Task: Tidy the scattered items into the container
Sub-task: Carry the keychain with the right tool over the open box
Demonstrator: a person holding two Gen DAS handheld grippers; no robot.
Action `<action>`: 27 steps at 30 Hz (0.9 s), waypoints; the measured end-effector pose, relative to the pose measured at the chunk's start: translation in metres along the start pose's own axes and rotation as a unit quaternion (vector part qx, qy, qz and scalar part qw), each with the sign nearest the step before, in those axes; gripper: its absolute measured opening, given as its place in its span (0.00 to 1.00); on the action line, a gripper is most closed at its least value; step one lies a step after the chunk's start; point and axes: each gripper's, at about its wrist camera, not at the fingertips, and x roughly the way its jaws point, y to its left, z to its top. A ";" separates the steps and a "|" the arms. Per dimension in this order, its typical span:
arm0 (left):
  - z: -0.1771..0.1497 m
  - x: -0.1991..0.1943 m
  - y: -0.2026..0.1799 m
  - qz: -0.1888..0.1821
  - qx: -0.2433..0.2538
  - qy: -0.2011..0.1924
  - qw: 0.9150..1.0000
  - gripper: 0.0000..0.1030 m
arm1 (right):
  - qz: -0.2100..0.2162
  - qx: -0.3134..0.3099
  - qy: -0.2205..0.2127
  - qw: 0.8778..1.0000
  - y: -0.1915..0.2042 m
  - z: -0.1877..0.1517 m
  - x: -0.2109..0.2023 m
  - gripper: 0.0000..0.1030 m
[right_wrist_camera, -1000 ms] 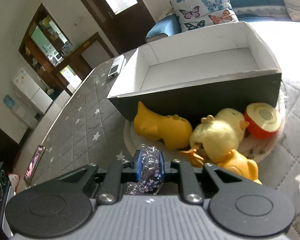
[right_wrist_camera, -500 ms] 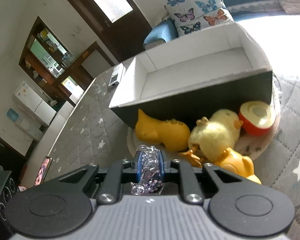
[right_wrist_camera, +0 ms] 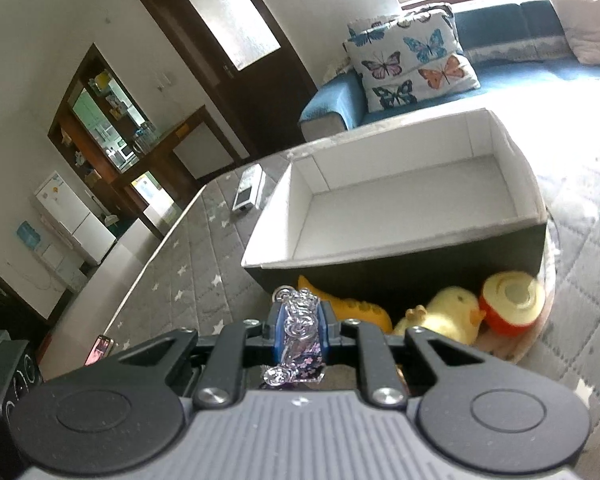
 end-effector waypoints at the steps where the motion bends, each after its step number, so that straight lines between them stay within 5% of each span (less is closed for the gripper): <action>1: 0.003 -0.001 0.000 0.002 0.002 -0.003 1.000 0.10 | 0.000 -0.001 -0.003 1.000 0.001 0.003 -0.001 0.15; 14: 0.070 0.005 0.002 0.021 0.031 -0.039 0.999 0.10 | -0.006 -0.006 -0.055 0.998 0.006 0.059 -0.011 0.15; 27: 0.143 0.062 0.011 0.033 0.066 -0.021 0.997 0.10 | -0.022 0.036 -0.086 0.995 -0.028 0.121 0.011 0.15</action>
